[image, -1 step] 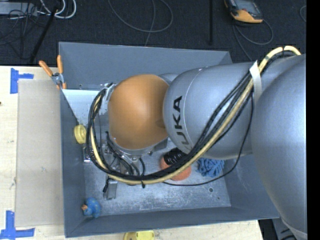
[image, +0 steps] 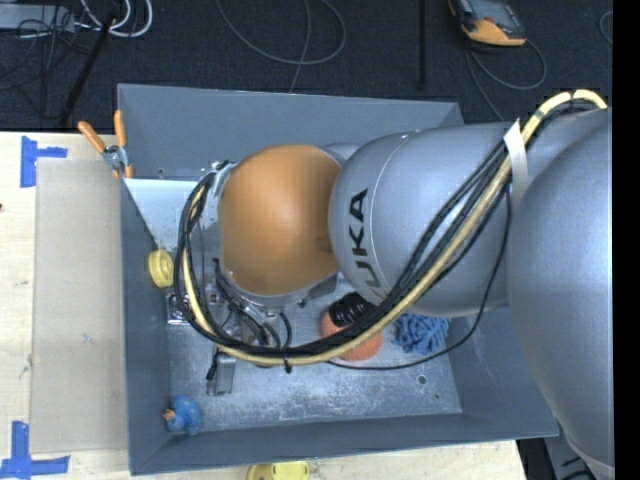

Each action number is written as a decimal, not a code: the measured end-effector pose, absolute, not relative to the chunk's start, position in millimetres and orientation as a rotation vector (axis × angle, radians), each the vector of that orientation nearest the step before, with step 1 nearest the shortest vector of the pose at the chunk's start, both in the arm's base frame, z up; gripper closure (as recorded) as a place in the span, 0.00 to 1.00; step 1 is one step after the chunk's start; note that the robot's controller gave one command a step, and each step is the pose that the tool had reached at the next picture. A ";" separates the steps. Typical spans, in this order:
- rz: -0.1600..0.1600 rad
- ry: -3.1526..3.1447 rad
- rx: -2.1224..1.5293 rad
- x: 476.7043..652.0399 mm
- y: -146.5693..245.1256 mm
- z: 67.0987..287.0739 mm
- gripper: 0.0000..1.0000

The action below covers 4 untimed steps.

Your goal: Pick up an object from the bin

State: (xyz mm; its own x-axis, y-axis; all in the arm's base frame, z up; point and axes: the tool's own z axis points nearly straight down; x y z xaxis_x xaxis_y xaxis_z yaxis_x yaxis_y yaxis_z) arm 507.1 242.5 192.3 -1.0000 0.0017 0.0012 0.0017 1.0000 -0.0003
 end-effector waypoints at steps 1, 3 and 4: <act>-0.003 -3.140 -0.117 532.0 200.7 159.5 0.00; 0.001 -3.132 0.192 551.3 173.6 168.6 0.00; -0.001 -3.140 -0.113 561.1 160.4 206.9 0.00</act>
Offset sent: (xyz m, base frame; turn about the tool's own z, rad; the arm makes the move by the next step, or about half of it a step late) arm 0.0510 -0.0637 -0.0815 -0.1461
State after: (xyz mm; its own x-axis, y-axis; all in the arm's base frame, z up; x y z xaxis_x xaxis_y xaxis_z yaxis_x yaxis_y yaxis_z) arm 561.1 160.4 206.9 -0.9974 0.0716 -0.0005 0.0716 0.9974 0.0004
